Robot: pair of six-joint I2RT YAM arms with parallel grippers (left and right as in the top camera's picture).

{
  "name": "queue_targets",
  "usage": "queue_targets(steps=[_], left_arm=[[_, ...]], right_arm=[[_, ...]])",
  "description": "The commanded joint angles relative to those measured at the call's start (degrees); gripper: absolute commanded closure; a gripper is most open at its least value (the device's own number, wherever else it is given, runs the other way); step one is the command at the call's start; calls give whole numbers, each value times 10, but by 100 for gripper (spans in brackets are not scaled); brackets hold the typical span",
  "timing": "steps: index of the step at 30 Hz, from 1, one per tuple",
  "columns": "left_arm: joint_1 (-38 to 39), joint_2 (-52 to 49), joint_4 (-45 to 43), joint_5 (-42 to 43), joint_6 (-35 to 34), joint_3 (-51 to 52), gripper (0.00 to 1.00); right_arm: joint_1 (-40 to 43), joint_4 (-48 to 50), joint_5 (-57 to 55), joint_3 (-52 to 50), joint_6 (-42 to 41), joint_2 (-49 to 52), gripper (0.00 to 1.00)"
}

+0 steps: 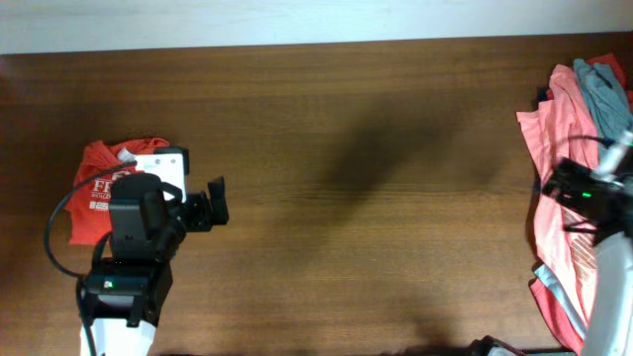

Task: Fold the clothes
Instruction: 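Move the right gripper over the pile and grasp the pink shirt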

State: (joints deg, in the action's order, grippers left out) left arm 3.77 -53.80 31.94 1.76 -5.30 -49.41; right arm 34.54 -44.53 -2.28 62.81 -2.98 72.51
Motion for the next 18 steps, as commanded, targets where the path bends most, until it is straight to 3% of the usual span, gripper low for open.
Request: queue_targets(steps=[1, 2, 7, 10, 18], left_arm=[[-1, -1, 1, 11, 11, -12, 1], [-1, -3, 1, 10, 11, -12, 1], [-1, -3, 1, 10, 11, -12, 1], [-1, -3, 1, 10, 11, -12, 1], [-1, -3, 1, 11, 11, -12, 1]], right_arm=[[82, 13, 1, 10, -8, 37, 9], [125, 27, 2, 10, -28, 63, 9], [189, 61, 5, 10, -38, 127, 17], [204, 71, 5, 10, -38, 170, 26], [210, 130, 3, 10, -37, 247, 36]])
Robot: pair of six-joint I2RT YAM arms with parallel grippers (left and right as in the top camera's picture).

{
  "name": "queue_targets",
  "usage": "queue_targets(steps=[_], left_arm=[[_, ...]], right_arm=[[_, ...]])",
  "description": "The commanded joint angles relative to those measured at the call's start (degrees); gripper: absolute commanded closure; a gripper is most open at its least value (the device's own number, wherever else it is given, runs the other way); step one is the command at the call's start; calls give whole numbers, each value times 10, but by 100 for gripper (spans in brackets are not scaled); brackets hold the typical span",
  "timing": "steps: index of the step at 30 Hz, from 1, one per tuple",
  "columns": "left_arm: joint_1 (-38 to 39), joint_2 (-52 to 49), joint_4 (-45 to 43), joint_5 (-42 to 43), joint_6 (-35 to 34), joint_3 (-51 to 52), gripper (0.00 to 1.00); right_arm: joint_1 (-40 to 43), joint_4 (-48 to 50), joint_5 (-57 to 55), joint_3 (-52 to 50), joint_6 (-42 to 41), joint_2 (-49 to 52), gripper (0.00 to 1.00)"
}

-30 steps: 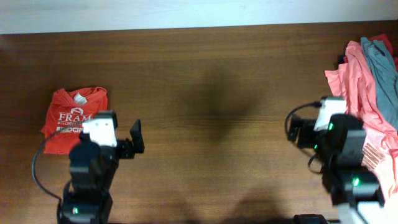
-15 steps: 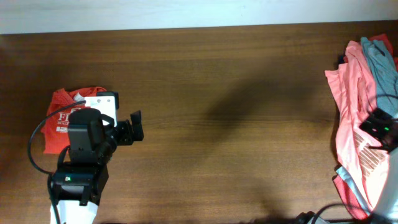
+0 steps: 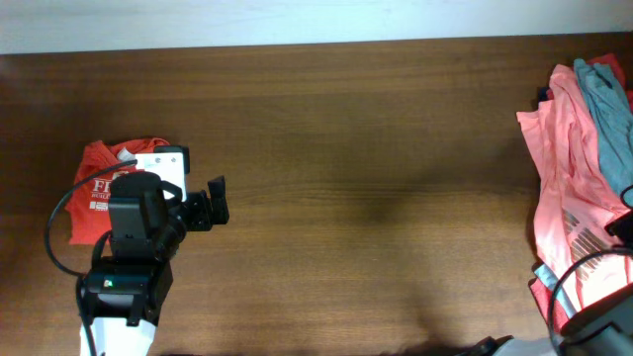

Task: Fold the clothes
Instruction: 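Move the right gripper over the pile and grasp the pink shirt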

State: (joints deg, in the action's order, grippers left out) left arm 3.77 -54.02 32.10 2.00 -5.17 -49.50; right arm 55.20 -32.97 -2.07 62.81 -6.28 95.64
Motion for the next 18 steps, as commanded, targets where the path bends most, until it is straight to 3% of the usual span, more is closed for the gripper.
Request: queue_targets(steps=[1, 5, 9, 13, 18], left_arm=[[-1, -1, -1, 8, 9, -11, 1], [-1, -1, -1, 8, 9, -11, 1], [-1, -1, -1, 8, 9, -11, 1], [-1, -1, -2, 8, 9, -11, 1], [-1, -1, -3, 8, 9, -11, 1]], right_arm=[[4, 19, -2, 10, -4, 20, 37], [4, 47, -3, 10, -4, 30, 46], [4, 57, -3, 10, -4, 31, 76], [4, 57, 2, 10, -5, 31, 95], [3, 46, 45, 10, -4, 31, 96]])
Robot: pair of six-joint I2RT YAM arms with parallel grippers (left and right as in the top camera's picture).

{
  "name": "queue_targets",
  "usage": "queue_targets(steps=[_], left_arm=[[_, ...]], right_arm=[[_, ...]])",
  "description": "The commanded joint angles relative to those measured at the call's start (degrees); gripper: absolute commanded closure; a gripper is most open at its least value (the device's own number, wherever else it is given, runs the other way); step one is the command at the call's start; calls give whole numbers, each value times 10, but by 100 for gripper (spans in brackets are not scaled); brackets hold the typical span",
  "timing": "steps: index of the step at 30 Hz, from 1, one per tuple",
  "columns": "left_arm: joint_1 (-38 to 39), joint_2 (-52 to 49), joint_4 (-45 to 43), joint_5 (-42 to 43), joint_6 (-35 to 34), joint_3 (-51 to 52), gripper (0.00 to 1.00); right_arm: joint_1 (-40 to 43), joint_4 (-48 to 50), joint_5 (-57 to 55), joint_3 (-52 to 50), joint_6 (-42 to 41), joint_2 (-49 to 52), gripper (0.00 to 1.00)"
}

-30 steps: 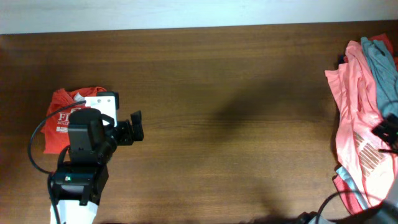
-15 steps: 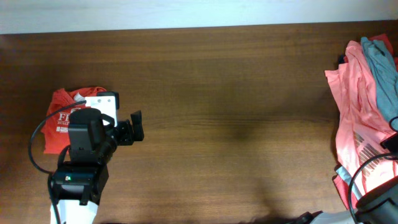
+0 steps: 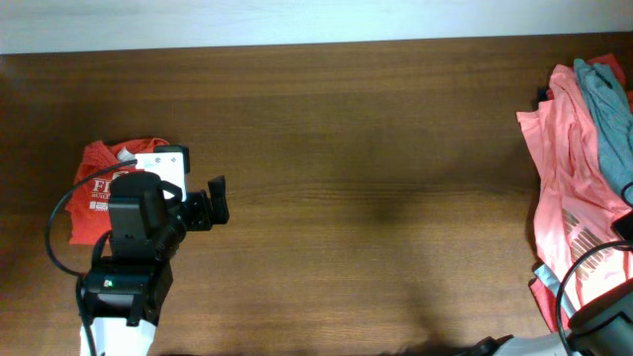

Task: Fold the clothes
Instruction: 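Move the right gripper over the pile and grasp the pink shirt, then pull the pink shirt from the pile toward the table center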

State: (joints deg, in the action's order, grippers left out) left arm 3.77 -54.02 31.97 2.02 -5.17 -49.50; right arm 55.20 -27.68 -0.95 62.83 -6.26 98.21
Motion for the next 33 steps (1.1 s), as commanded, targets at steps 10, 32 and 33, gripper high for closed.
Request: queue_targets(steps=[10, 32, 33], left_arm=[[-1, -1, -2, 7, 9, -11, 1], [-1, -2, -2, 8, 9, -11, 1], [-1, -1, -2, 8, 9, -11, 1]], right_arm=[[-97, -63, 130, 28, 30, -53, 96], [-881, -71, 49, 58, 37, -44, 76], [-881, -77, 39, 66, 37, -45, 74]])
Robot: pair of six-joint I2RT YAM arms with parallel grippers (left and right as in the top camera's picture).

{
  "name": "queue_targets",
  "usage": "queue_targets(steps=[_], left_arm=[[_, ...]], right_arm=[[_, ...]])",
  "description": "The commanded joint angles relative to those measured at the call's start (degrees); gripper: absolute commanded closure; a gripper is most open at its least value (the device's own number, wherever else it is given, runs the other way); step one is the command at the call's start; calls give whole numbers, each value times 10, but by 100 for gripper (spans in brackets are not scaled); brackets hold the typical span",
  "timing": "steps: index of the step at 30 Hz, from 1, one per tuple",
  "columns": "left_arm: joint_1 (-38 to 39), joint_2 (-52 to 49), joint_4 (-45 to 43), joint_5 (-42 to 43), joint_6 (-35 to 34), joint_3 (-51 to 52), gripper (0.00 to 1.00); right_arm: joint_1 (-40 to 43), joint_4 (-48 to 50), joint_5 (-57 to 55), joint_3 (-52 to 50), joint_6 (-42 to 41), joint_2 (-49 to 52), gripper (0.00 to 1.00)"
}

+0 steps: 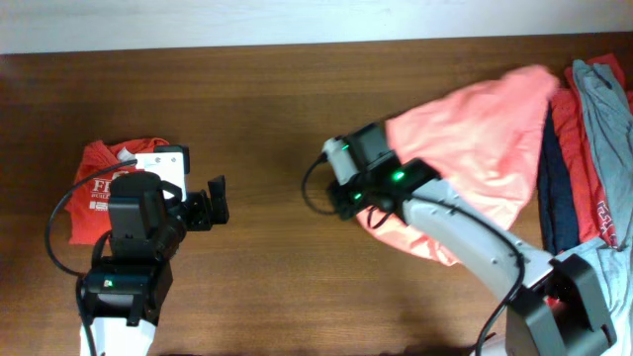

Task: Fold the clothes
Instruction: 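Pull the pink shirt from the pile toward the table center, then grasp the pink shirt's left edge with the left gripper, pull left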

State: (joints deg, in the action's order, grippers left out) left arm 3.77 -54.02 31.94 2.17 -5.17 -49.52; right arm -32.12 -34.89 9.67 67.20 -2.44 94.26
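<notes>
A coral shirt lies stretched from the table's middle to the right pile, partly bunched and unfolded. My right gripper is at the shirt's left end near the centre; its fingers sit under the wrist, apparently shut on the fabric. A folded red shirt with white print rests at the far left. My left gripper hovers open just right of it, holding nothing.
At the right edge lies a pile of clothes: a dark navy garment, a red one and a grey one. Bare wooden table spans the middle and back.
The right arm was at the bottom right corner and now reaches to the table's centre. The coral shirt has come off the right pile and lies spread toward the middle. The left arm is unchanged.
At first my right gripper was over the pile at the right edge, the coral shirt on top. At the two following moments the arm was low in the right corner, the shirt still on the pile. Now the shirt is pulled to the centre, uncovering the garments beneath.
</notes>
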Motion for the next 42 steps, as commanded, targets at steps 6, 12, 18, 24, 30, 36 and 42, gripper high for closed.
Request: queue_targets(steps=[6, 12, 18, 24, 30, 36, 42], left_arm=[[0, -7, -11, 26, 10, -11, 1], [50, -56, -30, 37, 9, -11, 1], [147, -152, -53, 62, -26, -11, 1], [223, -303, -131, 129, -139, -11, 1], [250, -415, -209, 135, -165, -11, 1], [250, -463, -238, 135, -167, -11, 38], [250, -476, -252, 135, -167, -11, 97]], right_arm=[[57, -92, -104, 100, -2, -35, 60], [167, -188, -104, 187, -1, -57, 49], [280, -274, -103, 220, 3, -59, 40], [337, -316, -104, 220, 3, -59, 40], [341, -325, -104, 220, 12, -59, 40], [341, -325, -104, 220, 12, -59, 41], [341, -325, -104, 220, 12, -59, 41]])
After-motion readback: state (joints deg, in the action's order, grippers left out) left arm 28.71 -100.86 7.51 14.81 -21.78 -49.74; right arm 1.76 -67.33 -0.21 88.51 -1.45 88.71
